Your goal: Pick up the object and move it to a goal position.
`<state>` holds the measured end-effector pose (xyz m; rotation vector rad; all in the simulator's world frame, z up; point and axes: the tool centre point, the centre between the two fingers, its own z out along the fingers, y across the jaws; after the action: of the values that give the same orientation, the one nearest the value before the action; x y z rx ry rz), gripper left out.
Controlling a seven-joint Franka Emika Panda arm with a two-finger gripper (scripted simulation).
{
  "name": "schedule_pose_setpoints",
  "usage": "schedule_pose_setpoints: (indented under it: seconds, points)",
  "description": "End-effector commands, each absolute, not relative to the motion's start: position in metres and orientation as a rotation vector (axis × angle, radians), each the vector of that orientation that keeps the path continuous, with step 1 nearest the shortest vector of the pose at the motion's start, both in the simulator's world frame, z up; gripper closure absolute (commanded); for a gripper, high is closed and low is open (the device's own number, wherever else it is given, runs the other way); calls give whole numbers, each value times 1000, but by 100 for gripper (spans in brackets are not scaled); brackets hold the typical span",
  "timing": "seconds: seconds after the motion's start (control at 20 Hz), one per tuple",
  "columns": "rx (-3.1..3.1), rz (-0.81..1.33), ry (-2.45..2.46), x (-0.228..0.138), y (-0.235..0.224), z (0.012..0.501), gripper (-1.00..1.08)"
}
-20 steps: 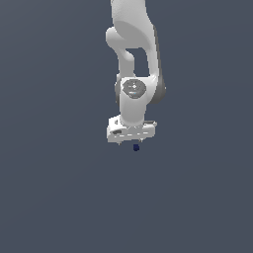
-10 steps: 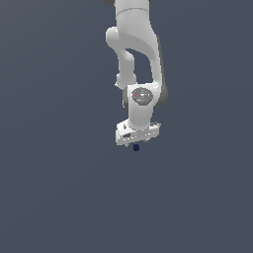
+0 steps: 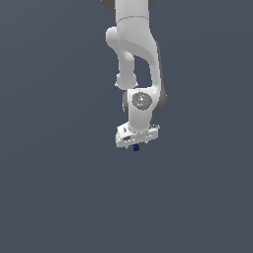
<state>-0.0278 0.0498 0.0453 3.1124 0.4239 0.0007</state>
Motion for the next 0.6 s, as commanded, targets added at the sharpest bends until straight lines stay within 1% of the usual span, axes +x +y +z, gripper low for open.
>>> schedule_pose_setpoints:
  seconds: [0.0, 0.2, 0.4, 0.45, 0.55]
  points:
    - [3112, -1, 426, -29, 50, 32, -92]
    - [3112, 0, 428, -29, 51, 17, -92]
    - [3112, 0, 428, -28, 50, 13, -92]
    - [3112, 0, 428, -28, 50, 13, 108]
    - [3112, 0, 428, -28, 50, 13, 108]
